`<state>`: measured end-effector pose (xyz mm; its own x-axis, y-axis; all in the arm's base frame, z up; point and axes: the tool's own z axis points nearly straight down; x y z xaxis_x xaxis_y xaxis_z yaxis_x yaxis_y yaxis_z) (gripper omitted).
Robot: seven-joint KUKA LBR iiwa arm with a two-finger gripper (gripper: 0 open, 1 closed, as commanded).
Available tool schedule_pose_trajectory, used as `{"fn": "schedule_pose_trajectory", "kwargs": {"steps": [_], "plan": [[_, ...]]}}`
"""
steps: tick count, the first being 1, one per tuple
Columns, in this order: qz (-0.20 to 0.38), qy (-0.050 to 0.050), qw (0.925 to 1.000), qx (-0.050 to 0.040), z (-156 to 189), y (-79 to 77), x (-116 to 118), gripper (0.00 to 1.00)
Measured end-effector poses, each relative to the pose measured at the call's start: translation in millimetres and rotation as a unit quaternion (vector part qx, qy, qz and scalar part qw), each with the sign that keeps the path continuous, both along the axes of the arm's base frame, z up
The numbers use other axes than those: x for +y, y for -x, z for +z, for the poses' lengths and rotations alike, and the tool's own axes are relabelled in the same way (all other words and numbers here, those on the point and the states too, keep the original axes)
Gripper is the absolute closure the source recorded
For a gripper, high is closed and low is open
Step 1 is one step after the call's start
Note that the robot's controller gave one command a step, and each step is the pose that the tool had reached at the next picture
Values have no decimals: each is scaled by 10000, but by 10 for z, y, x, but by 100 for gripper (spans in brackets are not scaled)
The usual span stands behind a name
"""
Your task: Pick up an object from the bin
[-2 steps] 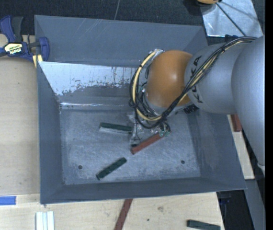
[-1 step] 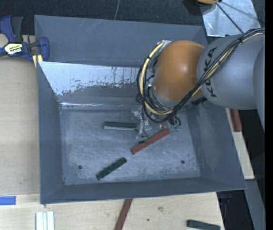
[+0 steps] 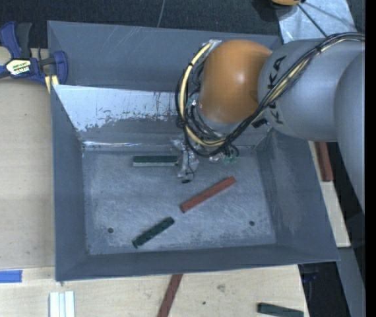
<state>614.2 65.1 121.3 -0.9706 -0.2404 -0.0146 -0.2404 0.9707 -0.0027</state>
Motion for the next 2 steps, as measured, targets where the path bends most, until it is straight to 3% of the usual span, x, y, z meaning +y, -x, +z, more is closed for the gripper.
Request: {"fn": "schedule_pose_trajectory", "kwargs": {"steps": [1,2], "plan": [[85,0,9999,129,260,305,-230,100],[-246,-3,9997,53,998,-43,144,0]]}}
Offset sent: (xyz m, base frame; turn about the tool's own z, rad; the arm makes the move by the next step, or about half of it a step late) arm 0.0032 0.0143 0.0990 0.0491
